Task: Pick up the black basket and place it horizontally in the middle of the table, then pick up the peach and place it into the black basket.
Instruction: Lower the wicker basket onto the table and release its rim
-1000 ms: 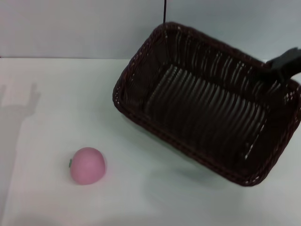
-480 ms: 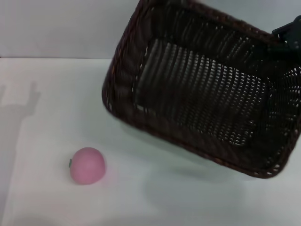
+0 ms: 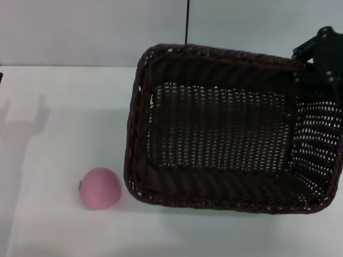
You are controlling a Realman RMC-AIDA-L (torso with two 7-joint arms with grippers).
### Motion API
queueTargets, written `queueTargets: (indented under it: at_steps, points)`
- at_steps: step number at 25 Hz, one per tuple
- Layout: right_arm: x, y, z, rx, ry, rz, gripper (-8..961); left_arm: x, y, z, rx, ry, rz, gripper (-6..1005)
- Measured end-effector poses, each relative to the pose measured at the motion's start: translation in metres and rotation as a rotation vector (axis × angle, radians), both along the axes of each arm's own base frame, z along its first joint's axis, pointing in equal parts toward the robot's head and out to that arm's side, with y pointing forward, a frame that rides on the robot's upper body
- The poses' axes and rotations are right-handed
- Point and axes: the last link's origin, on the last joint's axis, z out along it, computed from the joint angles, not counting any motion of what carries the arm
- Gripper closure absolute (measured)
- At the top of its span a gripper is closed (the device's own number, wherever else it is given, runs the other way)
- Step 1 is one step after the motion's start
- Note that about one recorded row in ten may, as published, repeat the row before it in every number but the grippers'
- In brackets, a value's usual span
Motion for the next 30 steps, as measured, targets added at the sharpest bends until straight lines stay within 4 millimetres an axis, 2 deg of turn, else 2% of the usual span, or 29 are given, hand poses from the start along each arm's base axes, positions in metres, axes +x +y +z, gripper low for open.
queueTargets:
  at_steps: [16,20,23,26,30]
  points:
    - [0.006,0.013,-0.033,0.005,-0.041,0.03,756,-0.009,-0.017,-0.003,-0.015,-0.046,0.028,153]
    - [0.006,0.016,-0.035,0.029,-0.047,0.032,752,-0.009,-0.018,-0.004,-0.016,-0.048,0.033,154]
    - [0.006,0.021,-0.034,0.067,-0.042,0.04,567,-0.01,-0.019,-0.004,-0.019,-0.049,0.035,154]
    - [0.008,0.029,-0.027,0.15,-0.009,0.047,554,-0.009,-0.019,-0.006,-0.025,-0.049,0.033,154]
    - [0.014,0.037,-0.011,0.313,0.129,0.025,536,-0.009,-0.02,-0.007,-0.03,-0.05,0.033,154]
